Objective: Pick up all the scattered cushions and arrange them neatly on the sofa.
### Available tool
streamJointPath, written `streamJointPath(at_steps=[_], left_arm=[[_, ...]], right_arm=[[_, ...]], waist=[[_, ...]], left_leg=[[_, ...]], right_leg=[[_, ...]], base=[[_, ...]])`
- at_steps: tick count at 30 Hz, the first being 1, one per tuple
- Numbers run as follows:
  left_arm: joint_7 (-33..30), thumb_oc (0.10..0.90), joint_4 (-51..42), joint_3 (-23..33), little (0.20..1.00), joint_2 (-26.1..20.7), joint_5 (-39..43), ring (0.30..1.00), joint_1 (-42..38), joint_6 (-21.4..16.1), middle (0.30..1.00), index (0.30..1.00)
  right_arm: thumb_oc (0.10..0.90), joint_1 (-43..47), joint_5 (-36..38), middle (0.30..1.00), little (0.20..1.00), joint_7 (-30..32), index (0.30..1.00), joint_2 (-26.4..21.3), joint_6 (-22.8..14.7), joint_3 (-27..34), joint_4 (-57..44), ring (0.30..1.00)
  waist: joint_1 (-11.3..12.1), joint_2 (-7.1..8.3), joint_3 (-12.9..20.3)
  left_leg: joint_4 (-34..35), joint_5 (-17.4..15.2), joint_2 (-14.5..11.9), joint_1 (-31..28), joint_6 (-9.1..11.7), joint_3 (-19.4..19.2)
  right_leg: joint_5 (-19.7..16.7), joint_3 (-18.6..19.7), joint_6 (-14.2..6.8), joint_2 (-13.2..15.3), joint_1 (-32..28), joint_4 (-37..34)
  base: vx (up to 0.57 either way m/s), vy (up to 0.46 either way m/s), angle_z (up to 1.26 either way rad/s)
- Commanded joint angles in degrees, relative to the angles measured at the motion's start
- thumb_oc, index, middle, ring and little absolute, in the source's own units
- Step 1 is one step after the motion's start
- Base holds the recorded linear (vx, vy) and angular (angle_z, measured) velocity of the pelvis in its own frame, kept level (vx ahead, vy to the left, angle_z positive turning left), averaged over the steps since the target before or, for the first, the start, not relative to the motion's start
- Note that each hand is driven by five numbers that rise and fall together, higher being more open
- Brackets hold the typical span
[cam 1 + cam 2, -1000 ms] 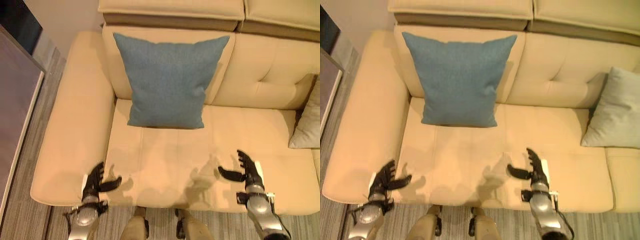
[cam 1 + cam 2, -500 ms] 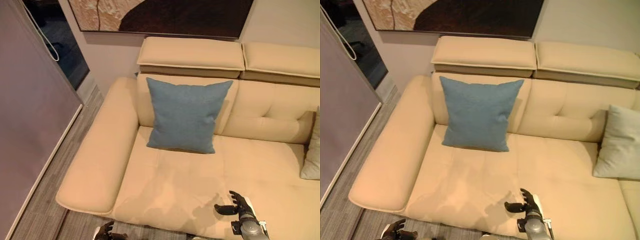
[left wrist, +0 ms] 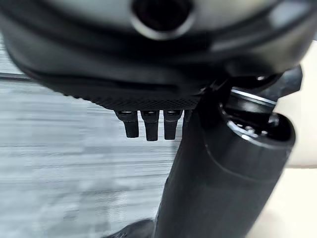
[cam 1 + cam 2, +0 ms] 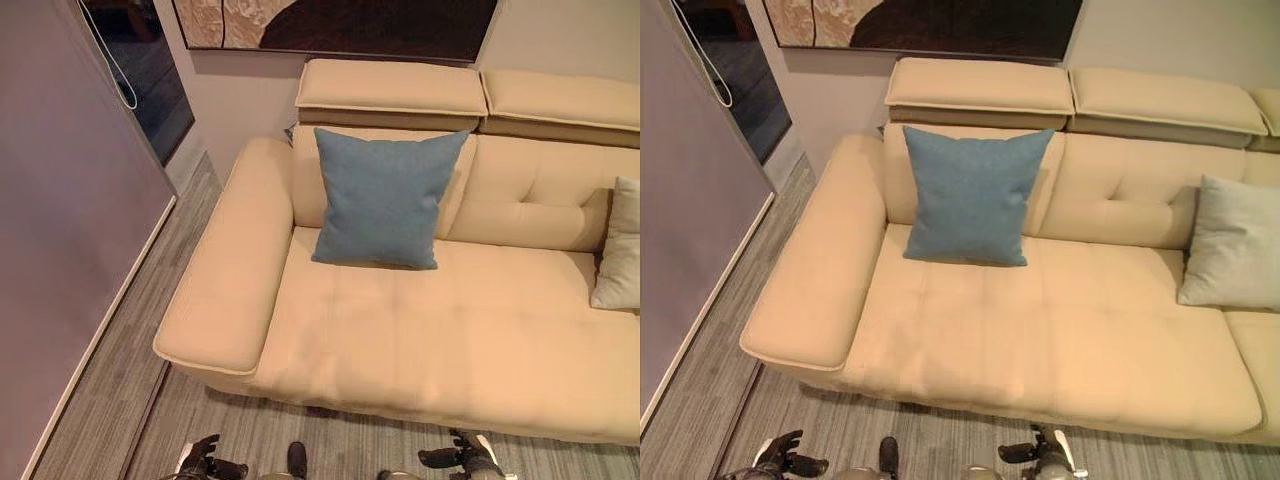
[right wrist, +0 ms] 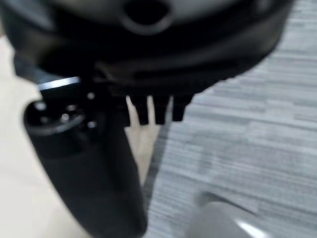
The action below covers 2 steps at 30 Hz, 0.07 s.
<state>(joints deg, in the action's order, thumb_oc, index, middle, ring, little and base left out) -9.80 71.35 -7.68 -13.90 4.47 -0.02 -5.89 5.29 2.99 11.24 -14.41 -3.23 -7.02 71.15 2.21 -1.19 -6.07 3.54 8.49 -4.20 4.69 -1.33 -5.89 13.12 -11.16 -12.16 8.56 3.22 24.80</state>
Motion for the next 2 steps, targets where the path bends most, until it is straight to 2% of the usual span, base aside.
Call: streamJointPath(at_steps=[1,2], left_arm=[[-1.24,0.8,-0.93,2.23,0.9,-0.73,0.96,0.9,-1.35,-0.75,0.9,0.9],[-1.16,0.8,-0.75,1.94,0.9,-0.58,0.75,0.9,-1.36,-0.67,0.9,0.9]], right_arm=[[0.8,1.81,1.49,0.9,0.9,1.79,0.9,-1.5,-1.34,0.66,-2.22,0.9],[0.8,1.72,1.63,0.9,0.9,1.85,0.9,-1.54,-1.37,0.65,-1.95,0.9]], waist=[[-0.14,4.43,2.92],[-0.28,4.39,3.04]], left_leg=[[-1.94,-9.88,4.58,-0.48,2.73,3.48],[-1.55,-9.64,4.44,-0.75,2.95,3.45]], right_leg=[[-12.25,0.84,4.01,-1.61,-1.95,-25.23],[-12.32,0.61,4.06,-1.77,-2.5,-26.13]], base=[[-0.05,-0.128,-0.58],[-0.02,-0.078,-0.84]])
